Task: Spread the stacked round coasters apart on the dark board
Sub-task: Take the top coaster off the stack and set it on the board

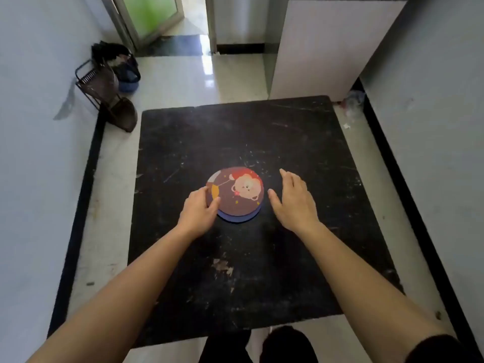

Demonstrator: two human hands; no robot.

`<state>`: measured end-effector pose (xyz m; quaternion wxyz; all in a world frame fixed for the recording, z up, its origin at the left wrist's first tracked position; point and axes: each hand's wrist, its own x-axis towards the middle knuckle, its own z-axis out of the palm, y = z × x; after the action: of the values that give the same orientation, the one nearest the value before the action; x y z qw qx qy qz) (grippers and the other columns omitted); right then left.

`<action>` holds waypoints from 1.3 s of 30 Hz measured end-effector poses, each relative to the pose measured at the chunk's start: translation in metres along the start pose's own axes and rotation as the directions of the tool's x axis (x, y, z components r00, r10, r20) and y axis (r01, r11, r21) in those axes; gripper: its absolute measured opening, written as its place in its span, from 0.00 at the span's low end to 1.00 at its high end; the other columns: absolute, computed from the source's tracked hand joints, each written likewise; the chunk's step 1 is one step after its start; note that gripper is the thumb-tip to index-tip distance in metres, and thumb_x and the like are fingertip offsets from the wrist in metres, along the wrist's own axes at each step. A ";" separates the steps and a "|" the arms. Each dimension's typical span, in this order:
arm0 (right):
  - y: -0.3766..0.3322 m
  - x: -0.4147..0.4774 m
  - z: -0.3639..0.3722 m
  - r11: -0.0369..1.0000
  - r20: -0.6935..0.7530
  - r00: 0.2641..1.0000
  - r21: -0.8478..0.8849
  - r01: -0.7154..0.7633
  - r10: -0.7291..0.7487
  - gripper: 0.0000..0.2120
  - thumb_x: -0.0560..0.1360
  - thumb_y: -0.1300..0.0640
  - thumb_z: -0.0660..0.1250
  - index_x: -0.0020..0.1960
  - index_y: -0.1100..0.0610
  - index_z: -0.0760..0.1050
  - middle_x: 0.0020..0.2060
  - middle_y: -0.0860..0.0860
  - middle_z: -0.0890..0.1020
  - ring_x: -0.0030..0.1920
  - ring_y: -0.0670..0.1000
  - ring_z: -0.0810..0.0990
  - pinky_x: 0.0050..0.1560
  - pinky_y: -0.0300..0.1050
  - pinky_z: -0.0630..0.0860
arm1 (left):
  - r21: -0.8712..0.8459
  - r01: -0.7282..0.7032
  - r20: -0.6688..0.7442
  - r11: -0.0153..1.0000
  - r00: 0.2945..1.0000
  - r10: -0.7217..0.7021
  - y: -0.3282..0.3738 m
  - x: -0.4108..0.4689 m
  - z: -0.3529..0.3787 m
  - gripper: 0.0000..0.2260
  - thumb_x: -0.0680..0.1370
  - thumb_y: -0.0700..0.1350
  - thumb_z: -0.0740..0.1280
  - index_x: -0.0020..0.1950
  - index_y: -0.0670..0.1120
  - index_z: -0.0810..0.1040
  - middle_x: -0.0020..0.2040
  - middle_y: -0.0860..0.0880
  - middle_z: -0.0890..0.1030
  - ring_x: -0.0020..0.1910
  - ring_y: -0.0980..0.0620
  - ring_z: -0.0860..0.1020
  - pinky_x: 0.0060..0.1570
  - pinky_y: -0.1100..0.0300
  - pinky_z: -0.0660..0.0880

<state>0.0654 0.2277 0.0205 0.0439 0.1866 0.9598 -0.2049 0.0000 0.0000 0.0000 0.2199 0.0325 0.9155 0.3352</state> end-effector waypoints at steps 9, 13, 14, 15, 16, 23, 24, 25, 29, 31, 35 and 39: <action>-0.001 0.046 0.078 0.947 0.272 0.939 0.184 -0.265 0.210 0.30 0.78 0.42 0.61 0.74 0.57 0.63 0.67 0.57 0.69 0.64 0.61 0.74 0.58 0.54 0.73 | -0.288 0.348 0.061 0.892 0.937 -0.345 -0.017 0.036 0.044 0.14 0.79 0.47 0.66 0.63 0.45 0.76 0.51 0.48 0.77 0.48 0.51 0.77 0.47 0.58 0.74; 0.001 0.047 0.078 0.923 0.209 0.949 0.257 -0.288 0.238 0.21 0.77 0.45 0.65 0.67 0.52 0.71 0.63 0.53 0.72 0.60 0.56 0.77 0.55 0.53 0.76 | -0.337 0.374 -0.047 0.864 0.910 -0.412 -0.009 0.035 0.051 0.21 0.77 0.43 0.68 0.70 0.44 0.73 0.52 0.48 0.76 0.43 0.57 0.74 0.41 0.63 0.70; 0.002 0.049 0.076 0.919 0.182 0.955 0.280 -0.277 0.233 0.17 0.77 0.46 0.66 0.64 0.51 0.73 0.61 0.52 0.74 0.58 0.55 0.78 0.53 0.52 0.76 | -0.361 0.391 -0.070 0.847 0.894 -0.442 -0.007 0.035 0.052 0.21 0.76 0.43 0.69 0.69 0.45 0.73 0.54 0.47 0.77 0.44 0.56 0.75 0.43 0.62 0.71; 0.003 0.050 0.073 0.917 0.167 0.962 0.303 -0.260 0.218 0.13 0.77 0.48 0.66 0.60 0.50 0.73 0.58 0.50 0.75 0.55 0.54 0.78 0.51 0.51 0.76 | -0.393 0.400 -0.098 0.828 0.877 -0.470 -0.006 0.035 0.053 0.19 0.75 0.43 0.70 0.66 0.45 0.74 0.55 0.47 0.78 0.45 0.57 0.75 0.42 0.62 0.71; 0.005 0.052 0.071 0.910 0.170 0.965 0.333 -0.245 0.197 0.09 0.77 0.50 0.66 0.57 0.49 0.73 0.54 0.48 0.77 0.53 0.52 0.79 0.50 0.51 0.76 | -0.424 0.404 -0.125 0.811 0.860 -0.494 -0.004 0.035 0.053 0.17 0.75 0.43 0.71 0.63 0.46 0.75 0.54 0.47 0.79 0.45 0.57 0.75 0.41 0.63 0.71; 0.017 0.040 0.036 0.737 0.244 0.959 0.621 -0.266 0.141 0.09 0.78 0.57 0.68 0.45 0.44 0.73 0.42 0.45 0.81 0.39 0.45 0.80 0.41 0.40 0.76 | -0.581 0.433 -0.069 0.689 0.818 -0.571 0.012 0.021 0.048 0.17 0.76 0.43 0.70 0.63 0.49 0.70 0.50 0.50 0.79 0.51 0.51 0.79 0.51 0.52 0.79; 0.021 0.033 0.031 0.702 0.263 0.954 0.652 -0.285 0.142 0.08 0.78 0.58 0.68 0.46 0.45 0.73 0.43 0.47 0.82 0.37 0.44 0.80 0.40 0.39 0.77 | -0.577 0.416 -0.060 0.703 0.837 -0.544 0.015 0.015 0.048 0.19 0.77 0.44 0.69 0.67 0.50 0.69 0.49 0.50 0.79 0.49 0.52 0.79 0.47 0.54 0.78; 0.025 0.025 0.027 0.667 0.289 0.947 0.679 -0.306 0.140 0.07 0.78 0.58 0.68 0.48 0.47 0.74 0.43 0.48 0.83 0.34 0.42 0.80 0.37 0.37 0.78 | -0.558 0.403 -0.048 0.725 0.857 -0.513 0.017 0.009 0.049 0.20 0.78 0.44 0.68 0.69 0.51 0.69 0.50 0.50 0.79 0.48 0.52 0.79 0.45 0.55 0.78; 0.042 -0.013 0.021 0.539 0.403 0.908 0.744 -0.396 0.112 0.07 0.79 0.62 0.66 0.48 0.51 0.74 0.38 0.48 0.83 0.29 0.39 0.78 0.31 0.34 0.75 | -0.570 0.439 0.025 0.694 0.854 -0.519 0.016 -0.021 0.058 0.18 0.78 0.48 0.69 0.68 0.49 0.72 0.52 0.50 0.78 0.48 0.54 0.77 0.48 0.53 0.78; 0.050 -0.031 0.026 0.512 0.459 0.881 0.734 -0.447 0.111 0.06 0.79 0.62 0.67 0.48 0.51 0.74 0.37 0.47 0.83 0.29 0.40 0.78 0.31 0.34 0.75 | -0.596 0.464 0.045 0.655 0.834 -0.550 0.011 -0.037 0.066 0.17 0.78 0.48 0.69 0.65 0.46 0.73 0.53 0.49 0.79 0.46 0.55 0.77 0.44 0.55 0.76; 0.063 -0.067 0.044 0.535 0.519 0.838 0.667 -0.519 0.166 0.05 0.79 0.60 0.68 0.48 0.50 0.75 0.37 0.47 0.83 0.31 0.40 0.79 0.33 0.36 0.76 | -0.492 0.505 0.043 0.709 0.827 -0.560 -0.009 -0.069 0.081 0.12 0.77 0.44 0.68 0.60 0.46 0.75 0.47 0.48 0.80 0.44 0.50 0.80 0.40 0.53 0.78; 0.076 -0.096 0.064 0.653 0.540 0.810 0.532 -0.540 0.230 0.04 0.78 0.58 0.69 0.50 0.52 0.76 0.40 0.51 0.83 0.38 0.49 0.81 0.41 0.47 0.77 | -0.398 0.534 0.086 0.746 0.831 -0.549 -0.029 -0.094 0.095 0.06 0.76 0.41 0.70 0.51 0.48 0.76 0.45 0.46 0.81 0.43 0.50 0.80 0.38 0.57 0.76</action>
<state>0.1836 0.2326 -0.0514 0.2264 0.3448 0.7240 -0.5529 0.1280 0.0153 -0.0467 0.2924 -0.2869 0.7992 0.4399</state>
